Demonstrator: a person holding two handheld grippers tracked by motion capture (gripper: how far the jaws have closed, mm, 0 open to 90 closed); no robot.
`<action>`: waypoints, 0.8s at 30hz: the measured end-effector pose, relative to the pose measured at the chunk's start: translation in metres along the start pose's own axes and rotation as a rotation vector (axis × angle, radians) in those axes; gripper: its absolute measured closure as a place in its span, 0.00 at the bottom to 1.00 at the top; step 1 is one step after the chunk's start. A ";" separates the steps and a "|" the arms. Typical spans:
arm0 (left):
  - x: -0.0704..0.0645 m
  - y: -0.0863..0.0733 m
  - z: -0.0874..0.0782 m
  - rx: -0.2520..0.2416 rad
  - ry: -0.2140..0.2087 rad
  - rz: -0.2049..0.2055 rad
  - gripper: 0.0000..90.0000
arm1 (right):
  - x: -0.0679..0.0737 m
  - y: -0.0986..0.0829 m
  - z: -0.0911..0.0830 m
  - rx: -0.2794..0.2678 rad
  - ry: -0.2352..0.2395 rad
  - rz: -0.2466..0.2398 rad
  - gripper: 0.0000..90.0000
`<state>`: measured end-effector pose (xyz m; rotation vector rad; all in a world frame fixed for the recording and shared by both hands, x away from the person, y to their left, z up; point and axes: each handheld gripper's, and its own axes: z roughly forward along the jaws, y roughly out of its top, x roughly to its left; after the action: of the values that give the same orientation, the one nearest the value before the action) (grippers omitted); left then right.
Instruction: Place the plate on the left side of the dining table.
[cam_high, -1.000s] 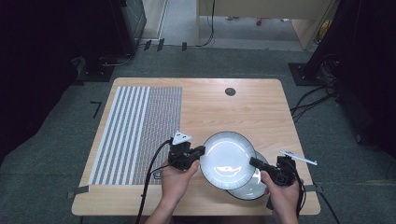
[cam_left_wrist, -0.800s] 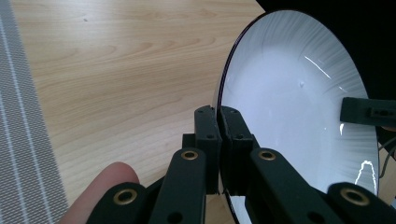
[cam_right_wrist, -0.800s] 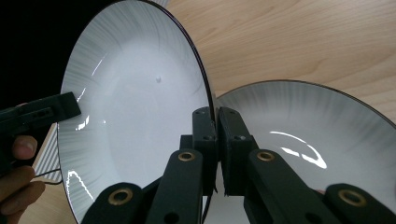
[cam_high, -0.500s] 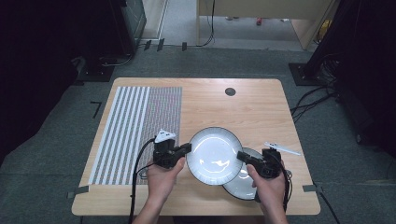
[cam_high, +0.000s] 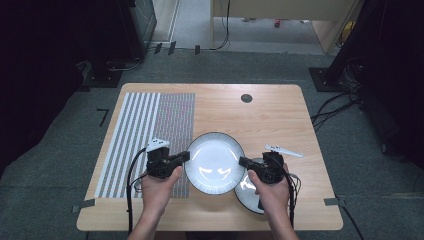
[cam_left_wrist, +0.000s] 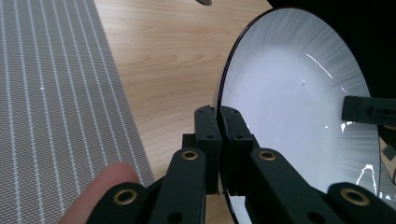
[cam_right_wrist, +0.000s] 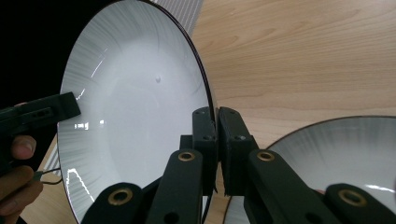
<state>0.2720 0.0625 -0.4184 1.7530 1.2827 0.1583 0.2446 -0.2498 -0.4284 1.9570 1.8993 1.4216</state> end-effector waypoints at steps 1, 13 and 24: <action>0.002 0.000 -0.002 0.000 0.001 0.000 0.98 | 0.002 0.001 0.003 0.000 0.002 -0.006 0.96; 0.030 0.003 -0.021 -0.017 0.037 -0.024 0.98 | 0.032 0.006 0.030 0.018 0.018 -0.032 0.96; 0.062 0.006 -0.038 -0.023 0.062 -0.056 0.98 | 0.055 0.010 0.056 0.047 0.044 -0.043 0.96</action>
<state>0.2820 0.1351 -0.4166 1.7029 1.3679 0.1959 0.2774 -0.1773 -0.4240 1.9080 1.9989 1.4330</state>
